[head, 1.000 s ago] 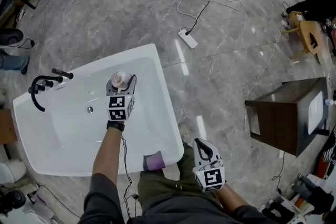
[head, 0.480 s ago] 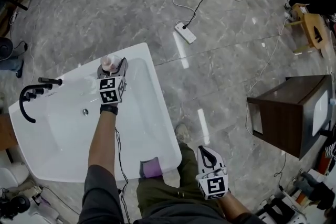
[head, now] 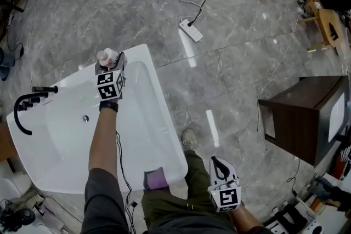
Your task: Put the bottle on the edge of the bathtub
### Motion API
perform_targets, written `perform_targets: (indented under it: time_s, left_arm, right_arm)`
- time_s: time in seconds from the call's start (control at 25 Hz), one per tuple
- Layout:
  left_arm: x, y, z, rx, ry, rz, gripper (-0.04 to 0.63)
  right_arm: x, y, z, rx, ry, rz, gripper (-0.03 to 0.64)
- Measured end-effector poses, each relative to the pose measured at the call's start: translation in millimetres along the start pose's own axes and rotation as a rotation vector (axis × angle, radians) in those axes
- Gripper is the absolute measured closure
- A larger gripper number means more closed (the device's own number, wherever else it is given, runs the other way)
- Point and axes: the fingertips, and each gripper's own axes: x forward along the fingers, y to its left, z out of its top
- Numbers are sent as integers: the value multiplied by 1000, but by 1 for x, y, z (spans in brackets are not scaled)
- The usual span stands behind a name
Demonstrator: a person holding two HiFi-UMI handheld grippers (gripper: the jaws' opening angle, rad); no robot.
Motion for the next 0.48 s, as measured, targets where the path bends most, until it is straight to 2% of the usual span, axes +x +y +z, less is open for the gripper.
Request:
perform_targets:
  time_s: [0.24, 0.48]
  left_arm:
    - [17, 8, -7, -12, 2, 14, 361]
    - [26, 13, -13, -15, 3, 19, 360]
  right_arm:
    - [10, -2, -1, -7, 13, 15, 615]
    - [26, -3, 15, -20, -27, 35, 615]
